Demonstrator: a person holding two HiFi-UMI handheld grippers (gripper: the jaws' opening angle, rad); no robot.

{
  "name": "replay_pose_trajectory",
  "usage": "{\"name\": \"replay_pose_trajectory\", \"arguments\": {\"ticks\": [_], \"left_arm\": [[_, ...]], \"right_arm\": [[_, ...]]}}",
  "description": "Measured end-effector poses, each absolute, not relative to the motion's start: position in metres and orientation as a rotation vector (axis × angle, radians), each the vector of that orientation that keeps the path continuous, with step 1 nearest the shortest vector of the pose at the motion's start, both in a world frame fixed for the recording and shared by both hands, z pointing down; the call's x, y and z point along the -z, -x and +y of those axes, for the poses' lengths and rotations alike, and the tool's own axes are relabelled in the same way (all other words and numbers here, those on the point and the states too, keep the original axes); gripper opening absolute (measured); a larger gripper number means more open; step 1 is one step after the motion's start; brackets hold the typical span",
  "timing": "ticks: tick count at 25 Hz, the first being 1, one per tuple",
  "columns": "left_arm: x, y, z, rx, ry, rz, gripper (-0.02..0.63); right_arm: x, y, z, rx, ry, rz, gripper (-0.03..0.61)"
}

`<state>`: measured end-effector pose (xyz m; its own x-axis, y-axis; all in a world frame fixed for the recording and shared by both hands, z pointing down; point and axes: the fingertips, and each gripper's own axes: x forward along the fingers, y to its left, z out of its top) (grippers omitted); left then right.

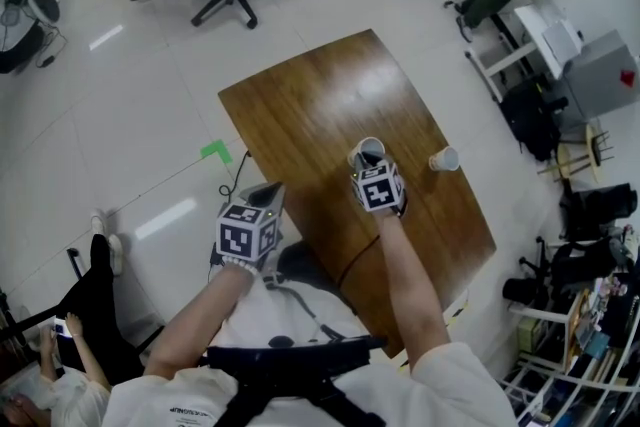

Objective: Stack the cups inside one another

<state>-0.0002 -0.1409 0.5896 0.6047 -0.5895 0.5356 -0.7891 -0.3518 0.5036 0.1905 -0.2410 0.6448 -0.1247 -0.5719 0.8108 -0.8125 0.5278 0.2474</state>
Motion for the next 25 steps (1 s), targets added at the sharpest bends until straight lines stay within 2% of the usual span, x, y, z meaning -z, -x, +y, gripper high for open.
{"name": "replay_pose_trajectory", "arguments": {"ticks": [14, 25], "left_arm": [[-0.583, -0.008, -0.135, -0.336, -2.112, -1.054, -0.003], [-0.569, -0.022, -0.129, -0.296, -2.240, -0.953, -0.003]], "right_arm": [[-0.612, -0.196, -0.233, -0.335, -1.294, -1.887, 0.083], [-0.582, -0.232, -0.175, -0.654, -1.675, -1.976, 0.083]]}}
